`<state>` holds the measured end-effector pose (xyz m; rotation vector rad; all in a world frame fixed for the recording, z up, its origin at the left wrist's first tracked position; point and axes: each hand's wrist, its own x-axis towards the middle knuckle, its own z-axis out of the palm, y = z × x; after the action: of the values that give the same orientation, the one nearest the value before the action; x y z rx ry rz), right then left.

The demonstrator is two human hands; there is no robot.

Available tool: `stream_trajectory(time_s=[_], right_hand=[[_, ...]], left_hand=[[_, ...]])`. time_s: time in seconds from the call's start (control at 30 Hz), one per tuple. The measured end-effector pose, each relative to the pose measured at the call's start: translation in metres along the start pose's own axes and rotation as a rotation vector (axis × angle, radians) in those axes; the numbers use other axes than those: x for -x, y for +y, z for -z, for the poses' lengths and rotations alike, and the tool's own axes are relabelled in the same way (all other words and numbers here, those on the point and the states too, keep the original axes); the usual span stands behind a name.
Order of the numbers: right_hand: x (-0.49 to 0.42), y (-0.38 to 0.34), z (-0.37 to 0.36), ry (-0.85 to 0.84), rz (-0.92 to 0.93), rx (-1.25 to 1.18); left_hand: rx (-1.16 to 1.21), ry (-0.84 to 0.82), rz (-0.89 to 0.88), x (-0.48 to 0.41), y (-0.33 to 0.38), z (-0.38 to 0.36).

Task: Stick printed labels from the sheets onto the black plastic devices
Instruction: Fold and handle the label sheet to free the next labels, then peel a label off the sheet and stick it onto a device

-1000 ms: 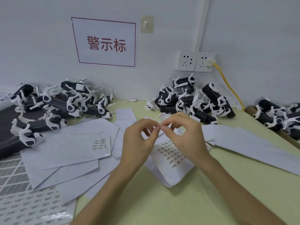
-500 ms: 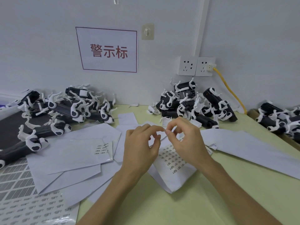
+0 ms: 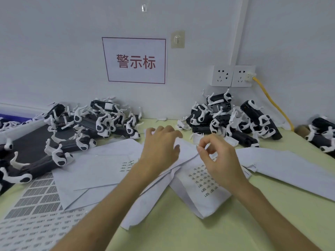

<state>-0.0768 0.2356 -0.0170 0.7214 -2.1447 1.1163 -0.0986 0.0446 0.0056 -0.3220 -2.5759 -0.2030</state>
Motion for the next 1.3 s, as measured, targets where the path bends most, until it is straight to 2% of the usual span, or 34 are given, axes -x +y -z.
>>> stream_trajectory(time_s=[0.13,0.27,0.4,0.63,0.8,0.93,1.03,1.17,1.23,1.3], right_hand=[[0.000,0.002,0.001,-0.004,-0.038,-0.006],[0.000,0.000,0.000,-0.015,-0.052,-0.014],[-0.001,-0.002,0.001,-0.012,-0.041,-0.014],[-0.002,-0.004,0.003,-0.006,-0.038,-0.056],[-0.002,-0.004,0.004,-0.009,-0.060,-0.090],[-0.003,-0.005,0.004,0.010,-0.042,-0.088],[-0.002,-0.004,0.003,0.011,-0.048,-0.075],[-0.001,-0.002,0.001,-0.003,-0.052,-0.065],[0.000,-0.002,0.000,0.006,-0.065,-0.079],[0.001,-0.002,-0.001,0.015,-0.112,-0.117]], left_hand=[[-0.250,-0.146,0.057,-0.027,-0.053,-0.013],[-0.389,-0.239,0.144,-0.047,-0.102,-0.029],[-0.579,-0.322,0.126,-0.060,-0.128,-0.047],[-0.762,-0.308,0.118,-0.071,-0.135,-0.065],[-0.757,-0.220,0.125,-0.069,-0.136,-0.064],[-0.512,0.054,0.208,-0.062,-0.138,-0.053],[-0.232,0.308,0.278,-0.055,-0.138,-0.033],[0.155,0.576,0.278,-0.041,-0.109,-0.008],[0.479,0.598,0.318,-0.035,-0.084,0.002],[0.826,0.518,0.373,-0.030,-0.058,0.011]])
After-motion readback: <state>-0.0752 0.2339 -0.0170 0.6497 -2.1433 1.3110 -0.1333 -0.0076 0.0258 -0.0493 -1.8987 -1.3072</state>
